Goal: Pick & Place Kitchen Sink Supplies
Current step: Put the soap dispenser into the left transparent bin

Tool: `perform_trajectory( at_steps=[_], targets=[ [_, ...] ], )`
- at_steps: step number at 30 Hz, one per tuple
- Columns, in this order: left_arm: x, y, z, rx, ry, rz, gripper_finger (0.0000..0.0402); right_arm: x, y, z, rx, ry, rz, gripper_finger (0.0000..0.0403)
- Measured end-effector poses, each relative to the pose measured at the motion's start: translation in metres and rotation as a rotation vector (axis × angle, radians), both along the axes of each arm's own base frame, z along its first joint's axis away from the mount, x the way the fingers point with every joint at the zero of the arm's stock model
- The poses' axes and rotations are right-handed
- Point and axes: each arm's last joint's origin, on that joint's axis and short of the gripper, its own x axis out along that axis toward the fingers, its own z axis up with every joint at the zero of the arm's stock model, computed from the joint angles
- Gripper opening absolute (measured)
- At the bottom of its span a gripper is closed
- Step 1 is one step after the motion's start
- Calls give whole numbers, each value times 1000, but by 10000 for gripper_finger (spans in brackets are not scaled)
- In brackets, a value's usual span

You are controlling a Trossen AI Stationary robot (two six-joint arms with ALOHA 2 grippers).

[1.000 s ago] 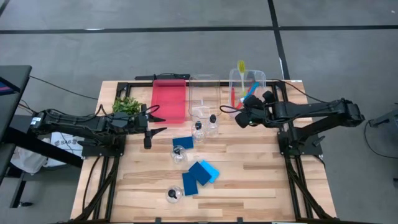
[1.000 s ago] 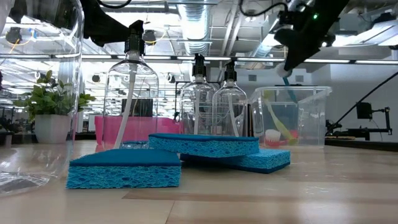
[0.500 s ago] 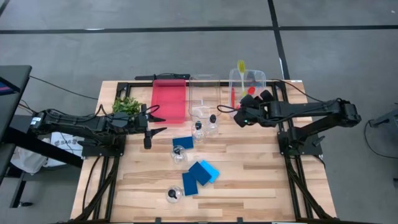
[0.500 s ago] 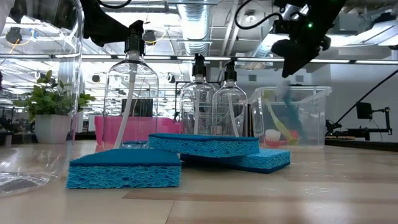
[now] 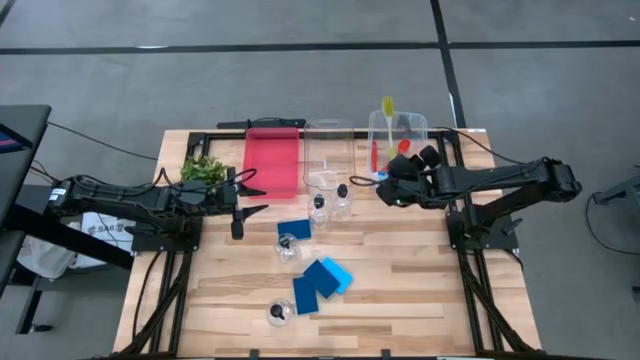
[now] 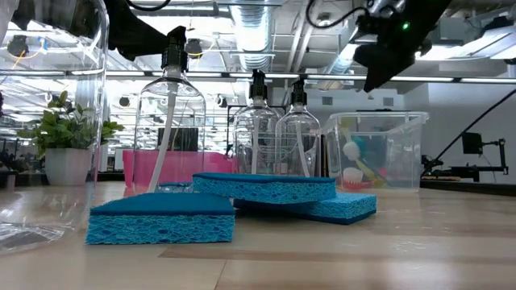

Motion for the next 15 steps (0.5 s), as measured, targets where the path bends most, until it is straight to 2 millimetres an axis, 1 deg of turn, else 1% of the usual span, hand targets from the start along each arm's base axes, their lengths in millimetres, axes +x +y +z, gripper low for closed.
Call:
perform_trajectory(
  at_steps=[3,5,7,10,15],
  targets=[
    [0,0,0,-2,0,1,161,-4,15,5,-45,-30,55,139],
    [0,0,0,-2,0,1,161,-7,30,8,-79,-73,98,129],
    [0,0,0,-2,0,1,161,-13,46,7,-110,-117,147,120],
    [0,0,0,-2,0,1,161,-27,69,-6,-153,-182,220,112],
    [0,0,0,-6,-1,1,161,-50,100,-43,-181,-264,355,109]
  ],
)
